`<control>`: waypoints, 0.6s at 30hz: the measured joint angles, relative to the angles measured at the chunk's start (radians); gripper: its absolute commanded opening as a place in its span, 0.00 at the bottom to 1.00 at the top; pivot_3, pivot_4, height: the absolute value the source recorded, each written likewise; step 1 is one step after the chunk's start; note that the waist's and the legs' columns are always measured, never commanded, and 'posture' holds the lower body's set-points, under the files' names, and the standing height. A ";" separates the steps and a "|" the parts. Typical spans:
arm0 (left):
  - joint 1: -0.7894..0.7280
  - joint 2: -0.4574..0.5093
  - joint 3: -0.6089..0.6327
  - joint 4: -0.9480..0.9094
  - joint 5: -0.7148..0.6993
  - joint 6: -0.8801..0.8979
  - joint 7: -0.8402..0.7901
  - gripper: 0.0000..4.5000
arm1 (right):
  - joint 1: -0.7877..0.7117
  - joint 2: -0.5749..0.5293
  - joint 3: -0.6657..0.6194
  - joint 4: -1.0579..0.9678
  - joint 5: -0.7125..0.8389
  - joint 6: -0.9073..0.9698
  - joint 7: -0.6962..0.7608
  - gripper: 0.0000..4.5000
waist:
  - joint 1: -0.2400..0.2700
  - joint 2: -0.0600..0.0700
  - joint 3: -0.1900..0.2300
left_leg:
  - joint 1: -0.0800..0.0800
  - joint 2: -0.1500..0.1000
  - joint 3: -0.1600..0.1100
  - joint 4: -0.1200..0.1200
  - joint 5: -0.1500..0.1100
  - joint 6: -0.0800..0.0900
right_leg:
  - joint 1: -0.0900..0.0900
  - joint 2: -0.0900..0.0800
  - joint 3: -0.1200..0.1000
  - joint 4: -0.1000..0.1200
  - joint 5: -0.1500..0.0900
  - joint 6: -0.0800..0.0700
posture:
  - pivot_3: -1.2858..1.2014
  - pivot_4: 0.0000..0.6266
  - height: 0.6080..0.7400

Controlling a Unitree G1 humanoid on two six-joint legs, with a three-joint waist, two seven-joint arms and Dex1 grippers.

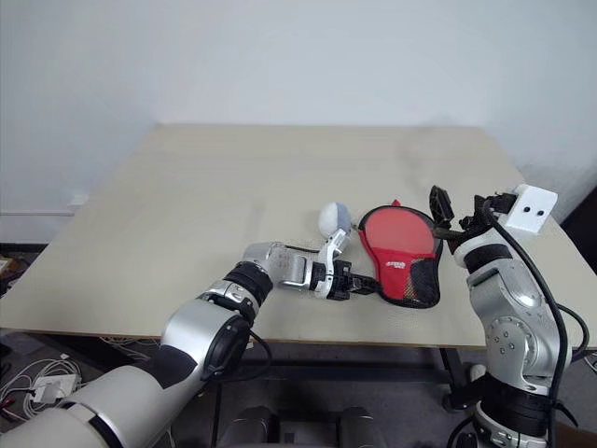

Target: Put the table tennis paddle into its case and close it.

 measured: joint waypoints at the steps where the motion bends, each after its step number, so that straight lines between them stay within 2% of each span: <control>1: 0.000 0.001 0.000 -0.002 0.000 0.028 -0.002 0.01 | 0.000 0.003 0.001 0.000 -0.003 -0.002 0.000 1.00 | 0.000 0.000 0.000 | 0.000 0.000 0.000 0.000 0.000 0.000 | 0.000 0.000 0.000 0.000 0.000 0.000 | 0.52 0.00 1.00; 8: -0.001 0.014 -0.028 -0.074 0.022 0.244 -0.035 0.01 | 0.013 0.017 0.015 0.007 -0.020 -0.018 0.013 1.00 | -0.001 0.000 0.000 | 0.000 0.000 0.000 0.000 0.000 0.000 | 0.000 0.000 0.000 0.000 0.000 0.000 | 0.52 0.00 1.00; 10: 0.006 0.037 -0.052 -0.151 0.016 0.337 -0.050 0.01 | 0.012 0.017 0.017 0.021 -0.027 -0.018 0.018 1.00 | -0.002 0.000 0.000 | 0.000 0.000 0.000 0.000 0.000 0.000 | 0.000 0.000 0.000 0.000 0.000 0.000 | 0.52 0.00 1.00; 14: 0.051 0.138 -0.124 -0.406 -0.065 0.537 -0.103 0.01 | -0.006 0.017 0.024 0.042 -0.037 -0.025 0.025 1.00 | -0.015 0.001 0.000 | 0.001 0.000 0.000 -0.005 0.002 -0.003 | -0.001 0.000 0.001 0.000 0.000 0.000 | 0.52 0.00 1.00; 18: 0.100 0.309 -0.218 -0.560 -0.197 0.591 -0.130 0.01 | -0.014 0.018 0.028 0.058 -0.045 -0.033 0.035 1.00 | -0.027 0.001 0.000 | 0.002 0.000 -0.001 -0.008 0.003 -0.005 | -0.002 0.000 0.001 0.001 0.000 0.000 | 0.52 0.00 1.00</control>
